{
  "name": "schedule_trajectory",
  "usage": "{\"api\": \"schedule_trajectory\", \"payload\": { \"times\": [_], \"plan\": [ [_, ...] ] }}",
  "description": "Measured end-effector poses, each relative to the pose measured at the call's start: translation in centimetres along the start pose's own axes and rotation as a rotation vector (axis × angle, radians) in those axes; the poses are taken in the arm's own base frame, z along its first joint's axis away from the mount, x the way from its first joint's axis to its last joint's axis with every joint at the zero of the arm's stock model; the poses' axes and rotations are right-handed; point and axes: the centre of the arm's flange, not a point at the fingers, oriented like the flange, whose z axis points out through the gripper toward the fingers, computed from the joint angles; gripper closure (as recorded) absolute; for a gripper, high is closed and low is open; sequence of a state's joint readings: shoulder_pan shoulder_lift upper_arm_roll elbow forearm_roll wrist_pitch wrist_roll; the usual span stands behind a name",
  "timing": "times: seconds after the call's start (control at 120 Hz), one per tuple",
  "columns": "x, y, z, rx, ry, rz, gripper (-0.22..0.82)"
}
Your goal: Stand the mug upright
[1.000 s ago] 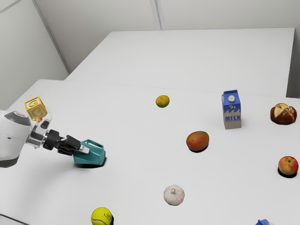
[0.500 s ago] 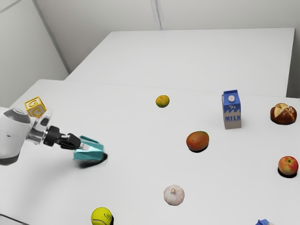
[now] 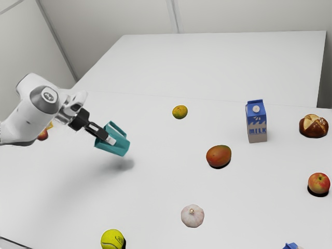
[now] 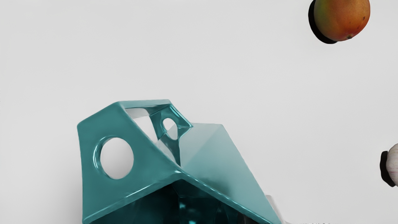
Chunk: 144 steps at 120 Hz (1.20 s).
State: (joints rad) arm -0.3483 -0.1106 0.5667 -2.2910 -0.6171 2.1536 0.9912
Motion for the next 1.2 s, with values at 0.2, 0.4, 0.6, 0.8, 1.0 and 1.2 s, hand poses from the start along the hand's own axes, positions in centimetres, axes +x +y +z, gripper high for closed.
{"api": "schedule_trajectory", "payload": {
  "times": [0.2, 0.4, 0.6, 0.8, 1.0, 1.2],
  "plan": [
    [5.0, 2.2, 0.8, 0.174, -0.178, 0.138, 0.77],
    [7.5, 3.2, 3.6, 0.268, -0.304, 0.162, 0.78],
    [8.2, 5.4, 6.1, 0.316, -0.398, 0.171, 0.77],
    [7.3, 6.1, 7.1, 0.370, -0.474, 0.134, 0.78],
    [7.3, 6.1, 7.5, 0.446, -0.514, 0.109, 0.78],
    [7.6, 5.9, 8.5, 0.489, -0.504, 0.078, 0.78]
  ]
}}
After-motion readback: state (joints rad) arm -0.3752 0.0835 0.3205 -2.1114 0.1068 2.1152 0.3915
